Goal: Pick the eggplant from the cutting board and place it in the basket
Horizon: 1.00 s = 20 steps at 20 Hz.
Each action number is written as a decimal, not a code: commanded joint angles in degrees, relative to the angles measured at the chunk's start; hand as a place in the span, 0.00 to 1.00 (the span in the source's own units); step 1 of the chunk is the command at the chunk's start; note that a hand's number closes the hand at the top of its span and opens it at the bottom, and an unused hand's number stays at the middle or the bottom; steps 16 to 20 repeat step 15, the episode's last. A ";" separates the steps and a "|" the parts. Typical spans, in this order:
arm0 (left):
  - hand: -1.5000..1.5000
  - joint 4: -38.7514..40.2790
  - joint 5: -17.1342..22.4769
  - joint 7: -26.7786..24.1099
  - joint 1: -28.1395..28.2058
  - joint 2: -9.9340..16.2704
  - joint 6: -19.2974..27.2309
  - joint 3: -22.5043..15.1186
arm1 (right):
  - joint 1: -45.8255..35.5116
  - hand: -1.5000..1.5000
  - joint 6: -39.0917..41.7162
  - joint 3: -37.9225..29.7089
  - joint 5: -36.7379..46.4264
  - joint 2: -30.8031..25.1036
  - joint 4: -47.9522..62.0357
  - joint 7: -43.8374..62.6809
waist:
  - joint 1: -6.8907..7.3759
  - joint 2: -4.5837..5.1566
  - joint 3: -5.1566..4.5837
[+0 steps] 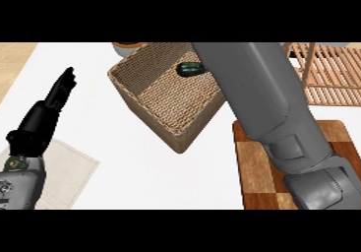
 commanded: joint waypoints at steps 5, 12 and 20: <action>0.50 1.86 1.19 -1.10 0.15 2.03 -1.43 2.45 | 1.02 0.00 -20.21 -5.66 3.35 -3.59 -7.65 2.47 | -0.51 -0.01 0.00; 0.50 2.23 0.71 -2.11 1.50 1.22 -0.75 2.56 | 10.16 0.00 -27.56 -8.22 7.05 -6.33 -19.18 5.54 | -2.12 -0.49 0.02; 0.50 1.29 0.43 -2.08 1.63 1.27 -0.63 2.54 | 14.84 0.00 -26.42 -9.65 7.51 -9.04 -26.93 5.72 | -2.42 -0.65 0.04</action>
